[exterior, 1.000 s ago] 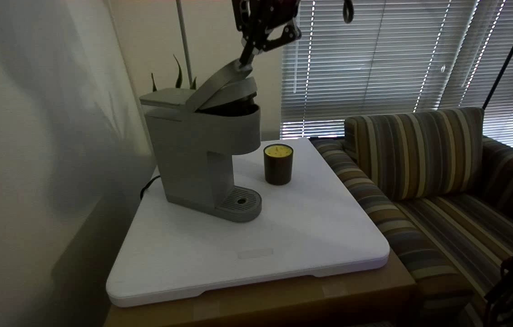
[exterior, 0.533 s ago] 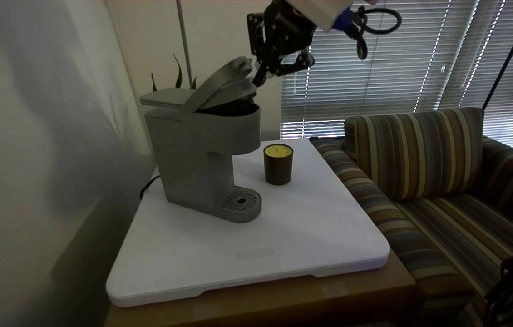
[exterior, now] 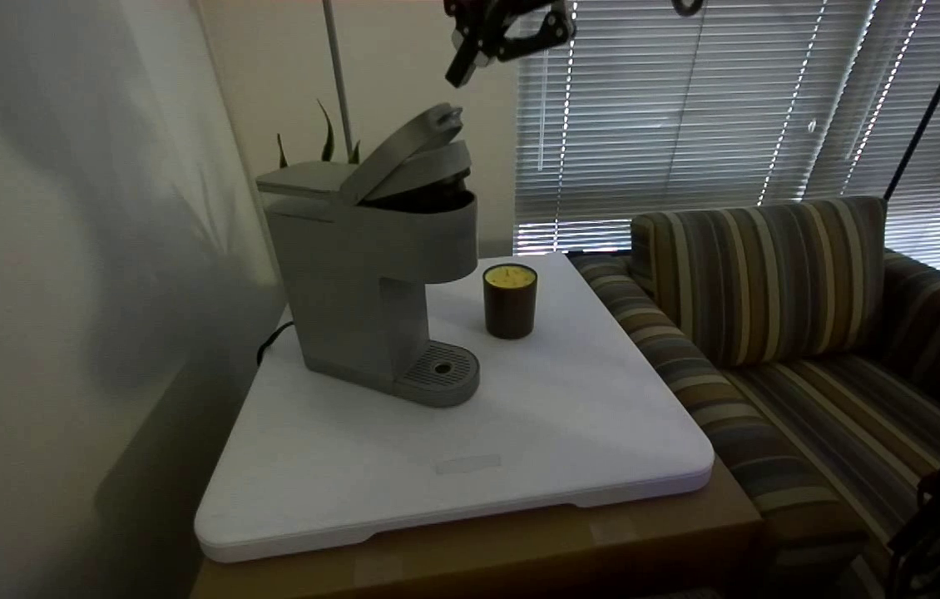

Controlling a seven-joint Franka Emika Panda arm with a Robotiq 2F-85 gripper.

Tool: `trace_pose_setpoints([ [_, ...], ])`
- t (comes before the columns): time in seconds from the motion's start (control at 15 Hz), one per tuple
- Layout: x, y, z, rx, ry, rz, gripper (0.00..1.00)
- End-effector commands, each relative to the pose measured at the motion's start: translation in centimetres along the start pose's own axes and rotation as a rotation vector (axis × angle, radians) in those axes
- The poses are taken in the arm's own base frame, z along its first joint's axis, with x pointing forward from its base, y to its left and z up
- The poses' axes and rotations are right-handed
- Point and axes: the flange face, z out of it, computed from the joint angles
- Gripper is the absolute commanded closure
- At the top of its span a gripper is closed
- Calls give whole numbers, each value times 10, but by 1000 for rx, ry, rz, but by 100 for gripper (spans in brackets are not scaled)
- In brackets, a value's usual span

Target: Close the chamber of the coffee machine

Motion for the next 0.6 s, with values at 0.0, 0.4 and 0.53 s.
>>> trace_pose_setpoints([
  [0.0,22,-8,-8,5,23,-67,100],
  [0.4,40,-12,14,9,41,-130,100],
  [0.53,43,-18,20,14,44,-148,100],
])
